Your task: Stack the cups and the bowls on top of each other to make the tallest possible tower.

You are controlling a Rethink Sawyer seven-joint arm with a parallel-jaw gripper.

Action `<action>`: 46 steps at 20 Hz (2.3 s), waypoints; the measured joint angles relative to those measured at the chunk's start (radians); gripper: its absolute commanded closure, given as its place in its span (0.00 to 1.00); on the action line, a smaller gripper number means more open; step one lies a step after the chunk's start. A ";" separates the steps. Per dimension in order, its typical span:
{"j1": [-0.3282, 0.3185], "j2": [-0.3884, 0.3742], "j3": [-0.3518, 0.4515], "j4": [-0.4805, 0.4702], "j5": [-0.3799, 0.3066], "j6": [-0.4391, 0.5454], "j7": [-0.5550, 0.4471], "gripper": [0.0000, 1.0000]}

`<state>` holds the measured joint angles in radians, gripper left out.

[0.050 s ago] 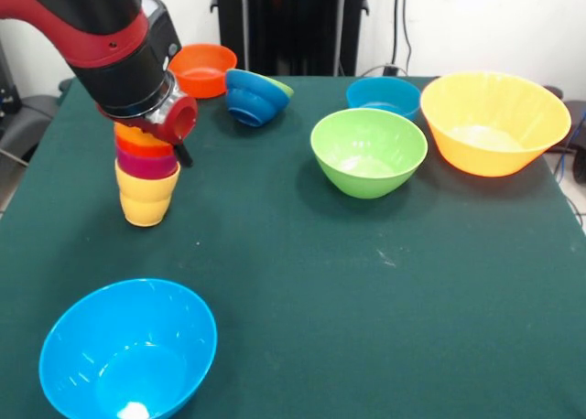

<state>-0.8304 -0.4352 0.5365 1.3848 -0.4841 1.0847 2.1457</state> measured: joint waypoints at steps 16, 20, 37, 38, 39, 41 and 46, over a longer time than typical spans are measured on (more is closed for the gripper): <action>0.005 0.025 0.023 -0.006 -0.047 0.000 -0.048 0.00; 0.005 0.021 0.023 -0.005 -0.060 0.000 -0.048 0.00; 0.004 -0.055 0.013 0.063 -0.143 0.000 -0.048 0.00; 0.004 -0.059 0.013 0.068 -0.143 0.000 -0.048 0.00; 0.003 -0.062 0.013 0.073 -0.144 0.000 -0.048 0.00; 0.003 -0.071 0.013 0.086 -0.145 0.000 -0.048 0.00; 0.002 -0.094 0.013 0.114 -0.146 0.000 -0.048 0.00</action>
<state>-0.8280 -0.5292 0.5493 1.4989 -0.6298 1.0847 2.0980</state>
